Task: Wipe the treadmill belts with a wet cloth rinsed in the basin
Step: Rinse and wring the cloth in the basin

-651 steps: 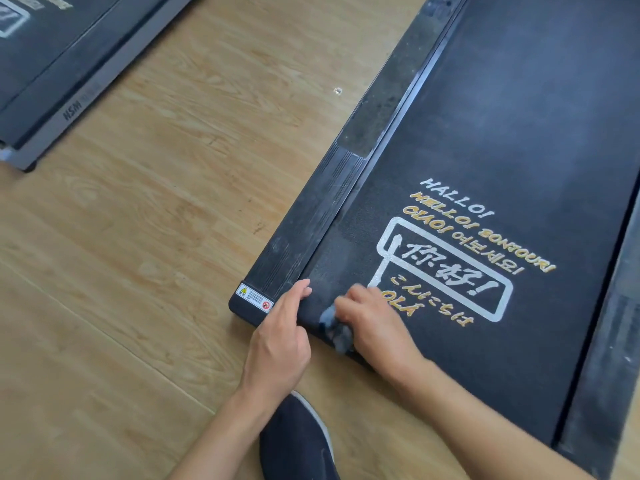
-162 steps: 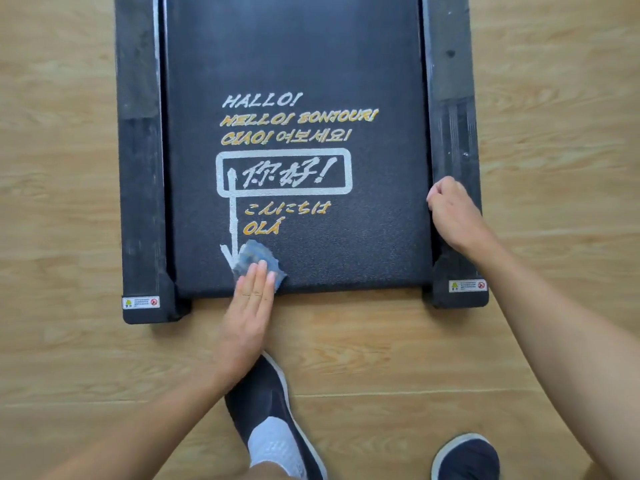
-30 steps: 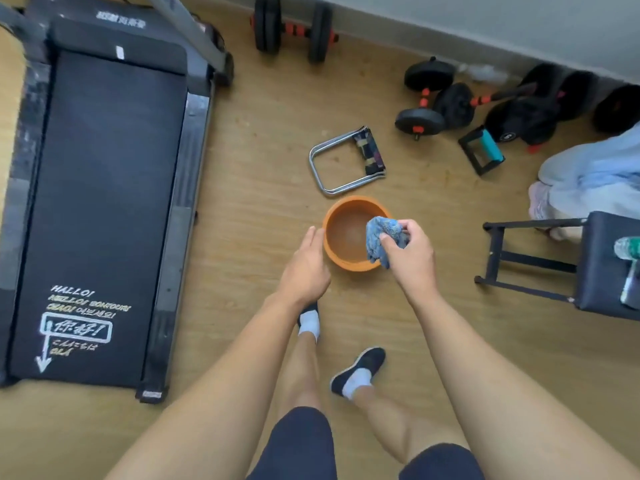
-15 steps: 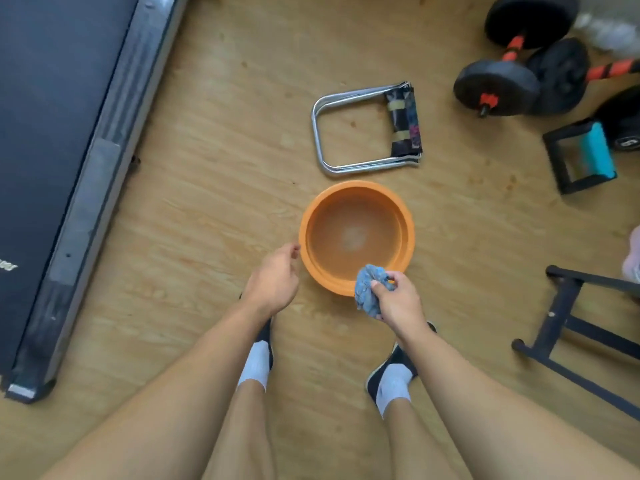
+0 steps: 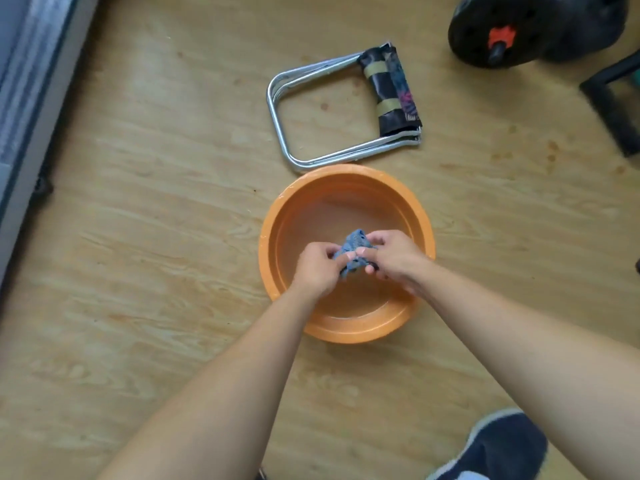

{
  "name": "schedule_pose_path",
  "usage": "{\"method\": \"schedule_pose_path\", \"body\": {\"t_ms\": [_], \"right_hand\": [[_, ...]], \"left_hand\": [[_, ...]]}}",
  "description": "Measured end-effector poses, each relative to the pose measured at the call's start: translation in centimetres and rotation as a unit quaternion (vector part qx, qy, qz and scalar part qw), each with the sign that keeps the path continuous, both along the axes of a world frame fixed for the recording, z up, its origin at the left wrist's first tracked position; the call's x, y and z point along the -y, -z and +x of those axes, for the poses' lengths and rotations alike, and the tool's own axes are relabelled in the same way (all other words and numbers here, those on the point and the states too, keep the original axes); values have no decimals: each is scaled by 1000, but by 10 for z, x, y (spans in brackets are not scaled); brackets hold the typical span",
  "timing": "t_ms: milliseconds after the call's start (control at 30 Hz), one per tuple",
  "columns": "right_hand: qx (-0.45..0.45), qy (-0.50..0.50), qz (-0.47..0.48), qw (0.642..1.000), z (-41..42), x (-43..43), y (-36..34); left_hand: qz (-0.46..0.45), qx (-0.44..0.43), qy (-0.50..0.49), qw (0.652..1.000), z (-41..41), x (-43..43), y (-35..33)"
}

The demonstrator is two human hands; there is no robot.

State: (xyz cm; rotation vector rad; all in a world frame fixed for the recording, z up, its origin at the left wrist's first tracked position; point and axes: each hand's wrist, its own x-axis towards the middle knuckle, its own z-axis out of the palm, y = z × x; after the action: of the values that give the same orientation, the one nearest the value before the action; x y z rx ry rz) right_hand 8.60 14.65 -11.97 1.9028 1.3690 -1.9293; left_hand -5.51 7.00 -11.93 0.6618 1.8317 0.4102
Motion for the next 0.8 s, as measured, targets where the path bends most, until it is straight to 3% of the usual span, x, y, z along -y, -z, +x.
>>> {"method": "schedule_pose_path", "body": {"t_ms": [100,200,367,400,433,467,533,567,700,800], "right_hand": [[78,-139,124,979,-3,-15,23],[154,-254,191,935,-14,-32,29],[229,-435,225,841,-26,-36,38],[224,-438,225,841,-29,-33,42],[207,-422,227,853,-31,-30,46],[171,-359,219,891,-34,-28,52],[71,-148,193,967,-38,-18,56],[30,-70,181,980,-40,-14,55],[-96,65,64,991,-55,-15,45],[-103,55,64,991,-69,-25,39]], "left_hand": [[2,-115,115,987,-12,-14,19],[9,-217,122,969,-23,-14,27],[66,-264,147,951,-38,-17,27],[84,-251,146,953,-37,-19,25],[94,-231,144,958,-37,-22,25],[92,-204,141,964,-38,-25,24],[62,-153,112,980,-42,-33,27],[44,-128,86,987,-44,-37,28],[2,-48,52,997,-42,-36,39],[30,5,3,1000,-37,-29,46]]}}
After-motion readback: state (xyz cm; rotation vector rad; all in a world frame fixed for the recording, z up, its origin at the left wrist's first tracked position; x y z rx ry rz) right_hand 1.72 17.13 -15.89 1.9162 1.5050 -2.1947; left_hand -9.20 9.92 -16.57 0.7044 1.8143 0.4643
